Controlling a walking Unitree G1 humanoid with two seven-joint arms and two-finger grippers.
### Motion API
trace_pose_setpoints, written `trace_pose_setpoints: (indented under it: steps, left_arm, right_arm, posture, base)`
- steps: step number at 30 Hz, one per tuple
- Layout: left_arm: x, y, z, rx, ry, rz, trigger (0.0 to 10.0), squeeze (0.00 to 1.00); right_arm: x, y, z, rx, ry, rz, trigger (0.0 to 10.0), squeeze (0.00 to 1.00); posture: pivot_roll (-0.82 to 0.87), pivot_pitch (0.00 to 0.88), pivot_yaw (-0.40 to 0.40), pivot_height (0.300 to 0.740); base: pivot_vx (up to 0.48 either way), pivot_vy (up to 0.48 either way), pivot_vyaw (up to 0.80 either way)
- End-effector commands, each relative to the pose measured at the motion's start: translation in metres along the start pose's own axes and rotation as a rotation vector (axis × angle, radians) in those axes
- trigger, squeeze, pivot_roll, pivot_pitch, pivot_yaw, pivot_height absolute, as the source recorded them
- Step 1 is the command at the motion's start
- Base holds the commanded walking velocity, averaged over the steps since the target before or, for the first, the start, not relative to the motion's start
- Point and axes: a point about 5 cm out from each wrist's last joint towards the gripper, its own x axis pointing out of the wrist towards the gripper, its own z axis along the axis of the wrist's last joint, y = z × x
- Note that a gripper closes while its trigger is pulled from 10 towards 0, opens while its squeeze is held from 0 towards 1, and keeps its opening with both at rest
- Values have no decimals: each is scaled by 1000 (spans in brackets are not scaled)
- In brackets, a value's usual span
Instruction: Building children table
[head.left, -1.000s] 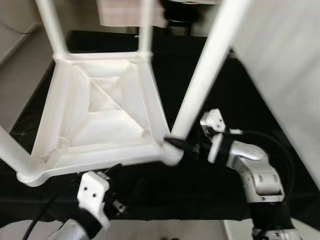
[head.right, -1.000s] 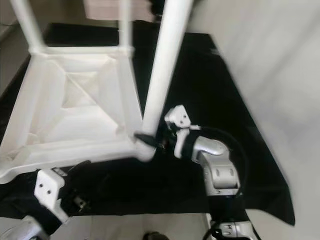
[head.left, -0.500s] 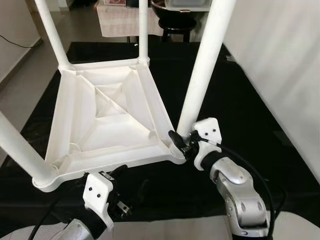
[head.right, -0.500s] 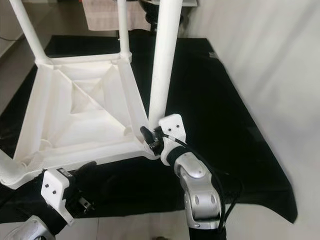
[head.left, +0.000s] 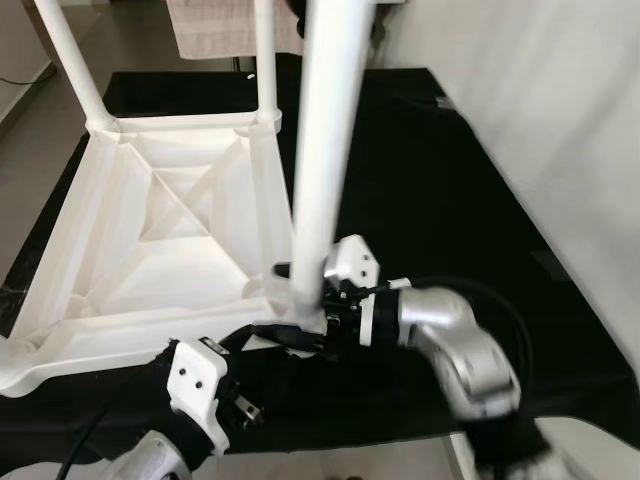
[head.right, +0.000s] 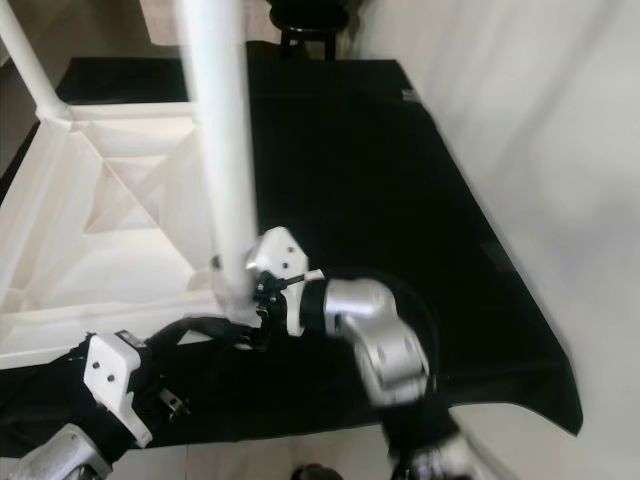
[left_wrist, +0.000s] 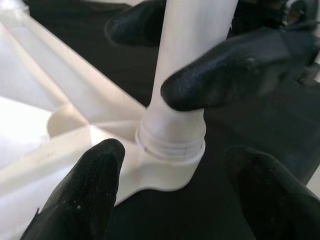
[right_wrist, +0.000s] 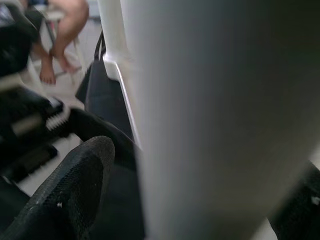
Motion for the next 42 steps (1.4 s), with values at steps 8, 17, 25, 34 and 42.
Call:
trace_pose_setpoints:
  steps: [8,17,25,34,42]
  left_arm:
    - [0,-5,0,-8,-3,-3,10000,0]
    - [0,-6,1,-11,-6,-4,10000,0]
    - [0,-6,1,-13,-8,-7,10000,0]
    - [-1,-1,1,-8,-1,-10,10000,0]
    - [1,3,-1,-4,2,-5,10000,0]
  right_arm:
    - [7,-22,2,-21,40,95,10000,0]
    - [0,-23,-14,-11,61,160,0,0]
    - [-25,-22,-28,50,65,39,0,0]
    - [-50,28,-64,314,222,-1054,0,0]
    - [-39,20,-58,272,207,-949,0,0]
  posture:
    - [-141,153,-102,740]
    - [-143,161,-102,740]
    - [-160,168,-101,740]
    - [-186,162,-85,740]
    - [-179,145,-91,740]
  base:
    - [0,0,0]
    - [0,0,0]
    - [0,0,0]
    - [0,0,0]
    - [0,0,0]
